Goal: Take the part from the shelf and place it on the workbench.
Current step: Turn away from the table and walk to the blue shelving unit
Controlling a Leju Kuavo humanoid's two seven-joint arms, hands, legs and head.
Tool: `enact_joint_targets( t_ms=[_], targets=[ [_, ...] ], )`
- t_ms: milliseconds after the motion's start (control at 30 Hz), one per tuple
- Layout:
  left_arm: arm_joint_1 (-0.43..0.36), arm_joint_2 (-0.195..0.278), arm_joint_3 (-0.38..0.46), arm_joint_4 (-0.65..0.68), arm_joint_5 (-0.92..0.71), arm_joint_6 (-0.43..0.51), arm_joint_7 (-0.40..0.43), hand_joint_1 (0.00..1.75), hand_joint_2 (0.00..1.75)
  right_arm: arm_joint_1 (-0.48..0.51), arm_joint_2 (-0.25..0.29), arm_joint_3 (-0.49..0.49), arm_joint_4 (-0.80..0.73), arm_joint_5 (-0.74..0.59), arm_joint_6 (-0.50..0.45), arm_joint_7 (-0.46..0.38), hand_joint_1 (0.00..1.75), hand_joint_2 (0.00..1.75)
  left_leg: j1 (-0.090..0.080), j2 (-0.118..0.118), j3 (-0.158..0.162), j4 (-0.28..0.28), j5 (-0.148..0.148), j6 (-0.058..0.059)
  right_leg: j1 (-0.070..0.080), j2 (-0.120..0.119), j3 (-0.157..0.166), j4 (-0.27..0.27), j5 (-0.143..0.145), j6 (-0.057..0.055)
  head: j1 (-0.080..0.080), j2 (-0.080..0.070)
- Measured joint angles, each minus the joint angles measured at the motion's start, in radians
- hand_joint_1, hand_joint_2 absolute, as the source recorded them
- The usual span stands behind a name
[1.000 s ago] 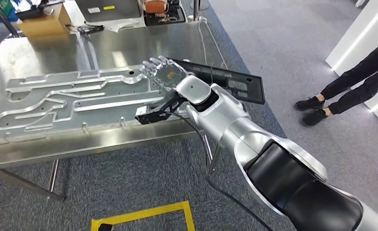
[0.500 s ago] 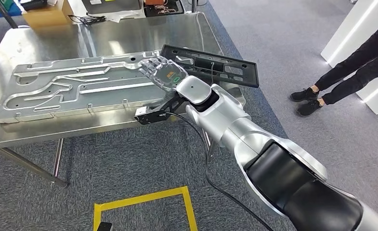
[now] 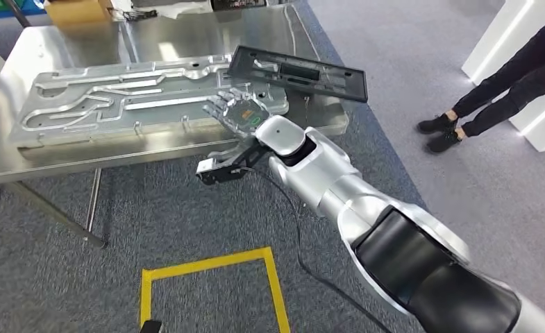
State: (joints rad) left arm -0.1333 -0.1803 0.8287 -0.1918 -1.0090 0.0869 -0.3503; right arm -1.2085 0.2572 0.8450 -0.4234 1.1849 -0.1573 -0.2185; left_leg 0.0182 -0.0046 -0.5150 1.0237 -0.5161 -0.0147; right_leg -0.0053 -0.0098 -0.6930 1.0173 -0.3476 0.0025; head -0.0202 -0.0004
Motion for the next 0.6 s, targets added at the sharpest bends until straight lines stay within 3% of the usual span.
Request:
enact_joint_targets(
  t_ms=[67,100,133,167,200,233,267,300,333,367,400,467,500,567,600],
  targets=[
    [0.000,0.000,0.000,0.000,0.000,-0.001,0.000,0.00,0.00,0.000,-0.001,0.000,0.001,-0.004,-0.001,0.000,0.00,0.00,0.000,0.001,-0.015,-0.005,0.016,0.021,-0.002,0.000,-0.005,-0.004,0.012,0.013,0.000,0.000],
    [-0.001,0.000,0.001,0.000,0.000,-0.002,-0.001,0.00,0.00,-0.001,-0.001,0.000,0.002,-0.006,0.000,0.002,0.00,0.00,0.001,0.003,-0.023,-0.007,0.029,0.031,-0.004,0.002,-0.011,0.005,-0.006,0.020,0.000,0.000],
    [-0.002,-0.001,0.001,0.000,0.000,-0.004,-0.001,0.00,0.00,-0.003,-0.002,0.000,0.002,-0.009,0.002,0.005,0.00,0.00,0.003,0.006,-0.034,-0.010,0.044,0.040,-0.005,0.004,-0.023,0.033,-0.044,0.025,0.000,0.000],
    [-0.003,-0.001,0.001,0.000,0.000,-0.005,-0.002,0.00,0.00,-0.006,-0.003,0.000,0.003,-0.013,0.004,0.008,0.00,0.00,0.003,0.008,-0.049,-0.011,0.059,0.046,-0.008,0.006,-0.038,0.083,-0.100,0.030,0.000,0.000],
    [-0.004,-0.001,0.001,0.000,-0.001,-0.007,-0.003,0.00,0.00,-0.009,-0.004,0.000,0.003,-0.016,0.006,0.011,0.00,0.00,0.002,0.009,-0.066,-0.011,0.074,0.049,-0.008,0.006,-0.053,0.149,-0.157,0.034,0.000,0.000],
    [-0.005,-0.001,0.001,0.000,-0.001,-0.008,-0.004,0.00,0.00,-0.012,-0.004,0.000,0.004,-0.019,0.008,0.013,0.00,0.00,0.002,0.009,-0.084,-0.010,0.088,0.050,-0.008,0.007,-0.065,0.217,-0.196,0.037,0.000,0.000],
    [-0.006,-0.001,0.001,0.000,-0.002,-0.009,-0.005,0.00,0.00,-0.014,-0.005,0.000,0.004,-0.021,0.009,0.013,0.00,0.00,0.001,0.009,-0.103,-0.010,0.102,0.049,-0.008,0.007,-0.069,0.272,-0.211,0.039,0.000,0.000],
    [-0.006,-0.001,0.001,0.000,-0.002,-0.010,-0.006,0.00,0.00,-0.015,-0.005,0.000,0.004,-0.023,0.011,0.013,0.00,0.00,0.000,0.010,-0.121,-0.009,0.116,0.048,-0.008,0.007,-0.059,0.300,-0.199,0.038,0.000,0.000],
    [-0.006,-0.001,0.001,0.000,-0.002,-0.011,-0.006,0.00,0.00,-0.016,-0.005,0.000,0.004,-0.023,0.012,0.014,0.00,0.00,-0.002,0.010,-0.138,-0.008,0.129,0.047,-0.007,0.007,-0.032,0.293,-0.173,0.035,0.000,0.000],
    [-0.007,-0.001,0.001,0.000,-0.003,-0.013,-0.006,0.00,0.00,-0.018,-0.005,0.000,0.004,-0.024,0.012,0.014,0.00,0.00,-0.003,0.010,-0.154,-0.008,0.142,0.046,-0.005,0.008,0.012,0.254,-0.149,0.028,0.000,0.000],
    [-0.007,-0.002,0.001,0.000,-0.004,-0.015,-0.006,0.00,0.00,-0.022,-0.005,0.000,0.003,-0.024,0.010,0.014,0.00,0.00,-0.005,0.010,-0.166,-0.007,0.154,0.044,-0.001,0.008,0.076,0.184,-0.144,0.018,0.000,0.000],
    [-0.007,-0.004,0.001,0.000,-0.007,-0.019,-0.007,0.00,0.00,-0.035,-0.005,0.000,0.000,-0.026,0.003,0.015,0.00,0.00,-0.007,0.010,-0.181,-0.007,0.177,0.036,0.008,0.008,0.192,0.031,-0.174,0.001,0.000,0.000],
    [-0.006,-0.005,0.001,0.000,-0.009,-0.020,-0.008,0.00,0.00,-0.040,-0.004,0.000,-0.002,-0.028,0.000,0.015,0.00,0.00,-0.007,0.010,-0.184,-0.012,0.190,0.030,0.012,0.007,0.223,-0.017,-0.188,-0.004,0.000,0.000],
    [-0.003,-0.004,0.001,0.000,-0.010,-0.021,-0.009,0.00,0.00,-0.044,-0.006,0.000,-0.001,-0.031,-0.005,0.014,0.00,0.00,-0.004,0.011,-0.188,-0.025,0.213,0.018,0.013,0.004,0.220,-0.041,-0.173,-0.010,0.000,0.000],
    [0.000,-0.004,0.001,0.000,-0.010,-0.021,-0.009,0.00,0.00,-0.043,-0.006,0.000,-0.001,-0.031,-0.005,0.014,0.00,0.00,-0.004,0.010,-0.194,-0.022,0.203,0.013,0.011,0.002,0.211,-0.046,-0.159,-0.017,0.000,0.000]
  ],
)
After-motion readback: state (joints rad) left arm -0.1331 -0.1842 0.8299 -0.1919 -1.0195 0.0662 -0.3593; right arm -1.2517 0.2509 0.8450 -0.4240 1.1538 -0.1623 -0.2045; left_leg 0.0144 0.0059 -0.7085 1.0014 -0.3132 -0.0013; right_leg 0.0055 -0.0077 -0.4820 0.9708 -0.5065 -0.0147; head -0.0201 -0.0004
